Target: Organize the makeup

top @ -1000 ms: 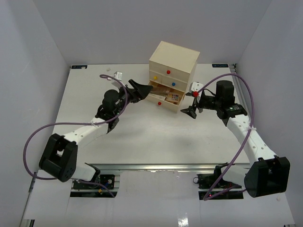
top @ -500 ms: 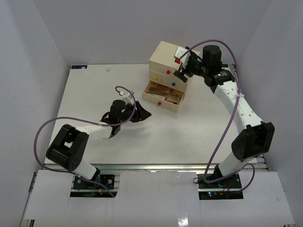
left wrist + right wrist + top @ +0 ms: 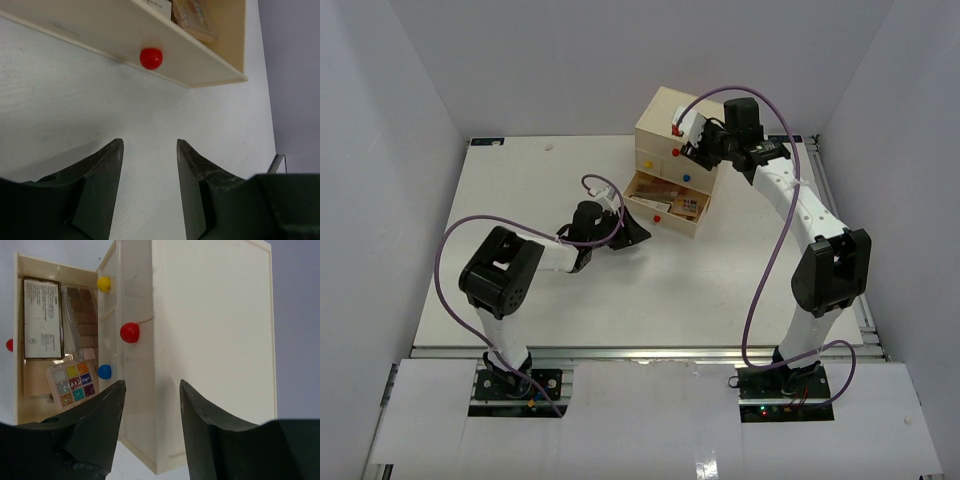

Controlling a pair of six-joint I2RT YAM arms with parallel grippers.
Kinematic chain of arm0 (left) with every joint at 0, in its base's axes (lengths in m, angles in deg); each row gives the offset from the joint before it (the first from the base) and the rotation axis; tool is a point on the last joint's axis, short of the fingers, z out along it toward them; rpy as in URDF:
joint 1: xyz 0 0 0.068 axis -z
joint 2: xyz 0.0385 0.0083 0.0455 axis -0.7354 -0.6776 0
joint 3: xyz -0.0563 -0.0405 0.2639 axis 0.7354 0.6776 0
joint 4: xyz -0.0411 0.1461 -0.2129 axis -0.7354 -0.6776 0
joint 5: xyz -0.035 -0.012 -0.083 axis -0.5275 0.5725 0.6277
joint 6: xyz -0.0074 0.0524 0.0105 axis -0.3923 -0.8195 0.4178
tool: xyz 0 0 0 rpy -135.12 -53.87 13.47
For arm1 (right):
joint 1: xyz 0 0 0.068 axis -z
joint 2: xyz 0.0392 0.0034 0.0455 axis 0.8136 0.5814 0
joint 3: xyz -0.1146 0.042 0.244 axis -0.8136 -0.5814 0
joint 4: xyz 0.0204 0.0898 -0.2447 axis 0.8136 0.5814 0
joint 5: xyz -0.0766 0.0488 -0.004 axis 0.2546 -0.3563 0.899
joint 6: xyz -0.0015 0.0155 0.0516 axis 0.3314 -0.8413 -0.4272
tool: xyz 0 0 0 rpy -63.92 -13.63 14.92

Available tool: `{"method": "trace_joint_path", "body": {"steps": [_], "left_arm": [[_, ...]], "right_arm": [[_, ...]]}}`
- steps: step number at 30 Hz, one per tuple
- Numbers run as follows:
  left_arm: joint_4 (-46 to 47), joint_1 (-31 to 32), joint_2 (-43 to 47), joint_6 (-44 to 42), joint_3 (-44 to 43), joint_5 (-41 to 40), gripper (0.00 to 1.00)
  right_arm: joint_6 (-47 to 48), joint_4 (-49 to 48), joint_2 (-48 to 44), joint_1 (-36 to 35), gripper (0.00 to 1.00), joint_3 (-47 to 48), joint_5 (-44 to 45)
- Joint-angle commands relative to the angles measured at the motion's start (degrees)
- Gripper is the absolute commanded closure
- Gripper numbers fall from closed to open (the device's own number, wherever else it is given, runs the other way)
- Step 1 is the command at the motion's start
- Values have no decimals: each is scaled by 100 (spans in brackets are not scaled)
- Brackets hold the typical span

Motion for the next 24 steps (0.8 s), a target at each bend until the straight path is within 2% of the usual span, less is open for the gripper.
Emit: {"method": "trace_joint_path", "body": {"steps": [1, 10, 19, 24], "left_arm": [[226, -35, -318, 225, -560, -460, 45], [66, -35, -1234, 575, -1486, -1087, 53], [252, -35, -1850, 698, -2405, -983, 61], [229, -35, -2104, 819, -2797, -1054, 61]], "right_arm": [[179, -19, 112, -18, 49, 37, 297], [169, -27, 235, -18, 62, -15, 304], [131, 23, 337, -18, 67, -41, 185], [115, 34, 392, -22, 68, -61, 148]]}}
